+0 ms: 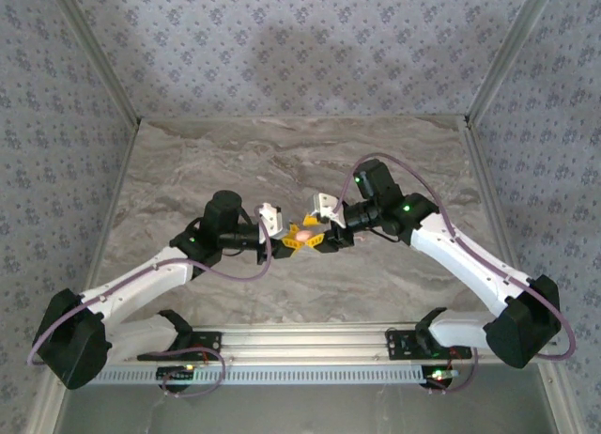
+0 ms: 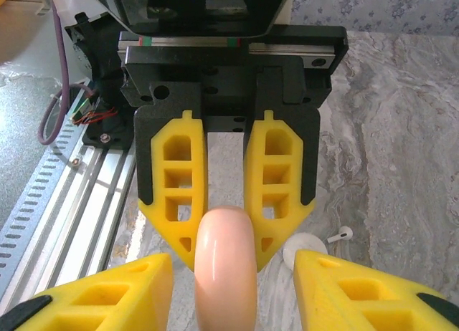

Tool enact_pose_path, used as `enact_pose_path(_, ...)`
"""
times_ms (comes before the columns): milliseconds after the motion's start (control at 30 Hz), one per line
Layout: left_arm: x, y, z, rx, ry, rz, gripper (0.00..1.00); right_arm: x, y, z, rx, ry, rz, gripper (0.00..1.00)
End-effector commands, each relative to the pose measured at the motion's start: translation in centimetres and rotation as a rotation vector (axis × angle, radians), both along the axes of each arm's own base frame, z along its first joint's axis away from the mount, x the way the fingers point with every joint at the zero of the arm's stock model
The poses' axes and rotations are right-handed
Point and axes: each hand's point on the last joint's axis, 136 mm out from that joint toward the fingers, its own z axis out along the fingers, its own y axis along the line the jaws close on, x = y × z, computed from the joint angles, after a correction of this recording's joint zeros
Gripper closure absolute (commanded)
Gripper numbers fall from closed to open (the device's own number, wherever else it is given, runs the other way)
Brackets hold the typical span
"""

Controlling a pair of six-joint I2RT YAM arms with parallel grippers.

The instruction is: Insert the wireless bluetooth earbuds into the charging case

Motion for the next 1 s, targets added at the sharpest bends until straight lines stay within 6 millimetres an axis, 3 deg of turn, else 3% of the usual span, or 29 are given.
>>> enact_pose_path(0, 0.3, -0.1, 2.1, -0.039, -0.045, 0.001, 0.77, 0.6, -0.1, 0.4, 0.010, 0.009, -0.028, 0.51)
enact_pose_path(400, 0.2, 0.0, 2.1, -0.044, -0.047, 0.001, 0.77, 5.0, -1.9, 1.1, 0.060, 0.056, -0.234, 0.54)
enact_pose_path(633, 0.5, 0.0, 1.9, -0.060, -0.044, 0.023, 0.77, 5.5, -2.1, 1.1, 0.063, 0.065, -0.268, 0.53)
enact_pose_path(800, 2.1, 0.6, 1.0, -0.084, -0.020, 0.101, 0.78, 6.7, -3.3, 1.9, 0.104, 0.131, -0.381, 0.50)
enact_pose_path(967, 4.2, 1.6, -1.2, -0.097, 0.017, 0.226, 0.78, 8.9, -6.2, -1.3, -0.025, 0.319, -0.670, 0.50)
